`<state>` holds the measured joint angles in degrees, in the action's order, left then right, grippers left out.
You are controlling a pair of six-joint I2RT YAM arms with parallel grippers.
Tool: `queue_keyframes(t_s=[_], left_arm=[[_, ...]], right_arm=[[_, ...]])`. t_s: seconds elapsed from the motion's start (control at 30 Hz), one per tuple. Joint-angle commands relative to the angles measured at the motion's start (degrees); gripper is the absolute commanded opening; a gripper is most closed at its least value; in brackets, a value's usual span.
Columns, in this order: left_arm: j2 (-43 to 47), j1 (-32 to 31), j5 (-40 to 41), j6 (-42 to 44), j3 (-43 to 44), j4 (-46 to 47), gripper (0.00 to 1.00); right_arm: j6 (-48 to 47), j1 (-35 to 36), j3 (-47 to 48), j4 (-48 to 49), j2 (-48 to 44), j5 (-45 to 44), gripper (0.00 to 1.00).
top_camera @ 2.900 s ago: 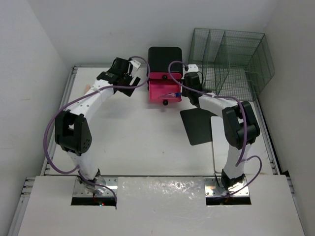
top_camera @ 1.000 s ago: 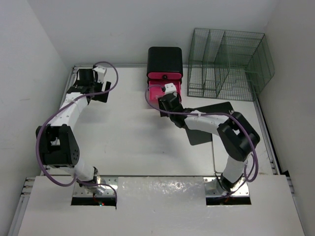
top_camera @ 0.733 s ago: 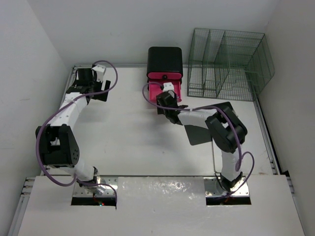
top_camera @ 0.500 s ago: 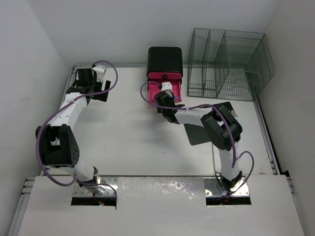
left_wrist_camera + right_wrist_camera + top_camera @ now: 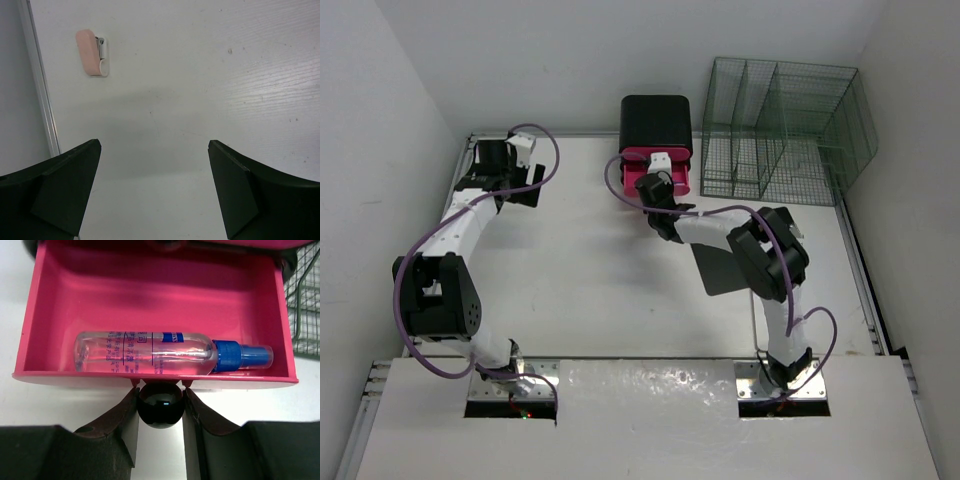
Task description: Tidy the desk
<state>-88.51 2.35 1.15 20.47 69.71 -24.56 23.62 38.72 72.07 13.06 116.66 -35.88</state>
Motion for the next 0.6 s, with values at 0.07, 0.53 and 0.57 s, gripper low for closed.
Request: queue_keyframes(t_s=[0.07,0.53,0.57], left_arm=[[1.23,0.81,-0.27,-0.43,0.25,2.76,0.87],[0.36,0.9,0.26,0.1,0.51,2.67,0.87],[0.27,0.82,0.35,0.18,0.6,2.67,0.87]], right_arm=[[-2.17,-3.38,9.23,7.42,3.66,-0.78,0.22],[-4.28,-6.37,19.68,12.16,12.71,-0.77,0.28],[-4.37,-6.38,20.29,11.99,13.15,-0.77,0.28]])
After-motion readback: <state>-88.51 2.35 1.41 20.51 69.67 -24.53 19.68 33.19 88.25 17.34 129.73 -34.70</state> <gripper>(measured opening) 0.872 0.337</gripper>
